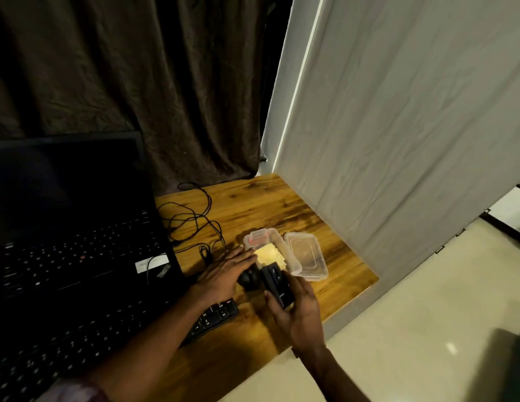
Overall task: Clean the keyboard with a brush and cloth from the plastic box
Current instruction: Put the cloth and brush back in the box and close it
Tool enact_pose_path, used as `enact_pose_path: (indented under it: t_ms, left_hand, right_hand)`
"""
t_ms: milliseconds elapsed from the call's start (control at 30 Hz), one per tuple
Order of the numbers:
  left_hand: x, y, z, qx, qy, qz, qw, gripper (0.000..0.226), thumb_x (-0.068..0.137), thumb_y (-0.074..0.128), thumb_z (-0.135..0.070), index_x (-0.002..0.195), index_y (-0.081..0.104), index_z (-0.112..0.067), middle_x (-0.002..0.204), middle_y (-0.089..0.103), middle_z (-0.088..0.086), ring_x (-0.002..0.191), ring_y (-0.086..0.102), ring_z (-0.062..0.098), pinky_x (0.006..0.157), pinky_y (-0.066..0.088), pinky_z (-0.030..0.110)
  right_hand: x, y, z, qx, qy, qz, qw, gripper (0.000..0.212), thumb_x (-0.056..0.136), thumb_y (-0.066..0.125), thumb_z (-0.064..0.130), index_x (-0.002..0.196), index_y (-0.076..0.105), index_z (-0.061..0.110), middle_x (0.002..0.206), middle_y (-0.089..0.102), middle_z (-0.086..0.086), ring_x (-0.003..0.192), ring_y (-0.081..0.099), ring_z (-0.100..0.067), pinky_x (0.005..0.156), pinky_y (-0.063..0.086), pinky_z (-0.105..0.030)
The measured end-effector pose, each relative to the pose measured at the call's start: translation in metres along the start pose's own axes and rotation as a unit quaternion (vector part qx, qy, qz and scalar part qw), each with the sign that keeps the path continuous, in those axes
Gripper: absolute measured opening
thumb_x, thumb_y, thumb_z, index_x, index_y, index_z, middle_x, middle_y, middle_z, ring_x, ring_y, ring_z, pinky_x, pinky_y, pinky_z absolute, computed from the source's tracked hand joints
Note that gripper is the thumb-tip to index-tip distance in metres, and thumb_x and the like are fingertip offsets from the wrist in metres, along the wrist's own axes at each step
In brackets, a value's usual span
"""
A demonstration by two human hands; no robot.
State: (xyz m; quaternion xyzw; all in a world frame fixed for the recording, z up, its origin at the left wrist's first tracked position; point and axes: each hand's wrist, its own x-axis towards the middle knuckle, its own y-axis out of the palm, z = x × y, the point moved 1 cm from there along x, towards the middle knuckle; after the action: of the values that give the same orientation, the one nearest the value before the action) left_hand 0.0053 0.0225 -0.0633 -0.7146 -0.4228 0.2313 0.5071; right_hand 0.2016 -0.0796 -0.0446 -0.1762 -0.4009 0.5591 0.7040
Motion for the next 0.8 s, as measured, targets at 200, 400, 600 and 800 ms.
enact_pose_path:
  t_ms: [200, 400, 600, 800]
  left_hand:
    - [0.005, 0.000, 0.000, -0.004, 0.000, -0.022, 1.000, 0.081, 0.087, 0.053, 0.007, 0.155, 0.027, -0.029, 0.163, 0.017, -0.011, 0.152, 0.008, 0.010, 0.124, 0.006, 0.032]
    - [0.008, -0.008, -0.002, 0.004, -0.011, -0.024, 1.000, 0.060, 0.096, 0.051, -0.013, 0.151, 0.037, -0.033, 0.159, 0.027, -0.017, 0.150, 0.012, 0.009, 0.124, 0.007, 0.037]
    - [0.011, -0.006, -0.001, -0.025, -0.019, -0.054, 0.998, 0.055, 0.092, 0.052, -0.010, 0.142, 0.051, -0.031, 0.152, 0.042, -0.016, 0.147, 0.023, 0.009, 0.122, 0.016, 0.034]
    - [0.018, -0.004, -0.001, -0.044, -0.033, -0.056, 0.997, 0.053, 0.090, 0.049, -0.007, 0.135, 0.058, -0.033, 0.146, 0.050, -0.016, 0.143, 0.031, 0.006, 0.118, 0.030, 0.033]
  right_hand:
    - [0.074, 0.004, -0.006, -0.075, 0.029, 0.056, 0.995, 0.051, 0.089, 0.065, 0.050, 0.130, 0.053, 0.023, 0.112, 0.064, -0.004, 0.100, 0.062, -0.020, 0.082, 0.056, -0.035]
    - [0.105, 0.027, -0.014, -0.171, 0.044, 0.105, 0.979, 0.052, 0.091, 0.063, 0.044, 0.133, 0.045, 0.019, 0.100, 0.070, -0.009, 0.092, 0.068, -0.029, 0.076, 0.051, -0.038]
    - [0.102, 0.040, -0.026, -0.211, 0.041, 0.141, 0.966, 0.060, 0.093, 0.056, 0.052, 0.141, 0.040, 0.019, 0.109, 0.067, -0.008, 0.102, 0.066, -0.028, 0.084, 0.051, -0.038]
    - [0.104, 0.026, -0.033, -0.208, 0.010, 0.164, 0.964, 0.045, 0.094, 0.058, 0.052, 0.119, 0.061, 0.016, 0.104, 0.068, -0.009, 0.099, 0.065, -0.028, 0.081, 0.047, -0.034]
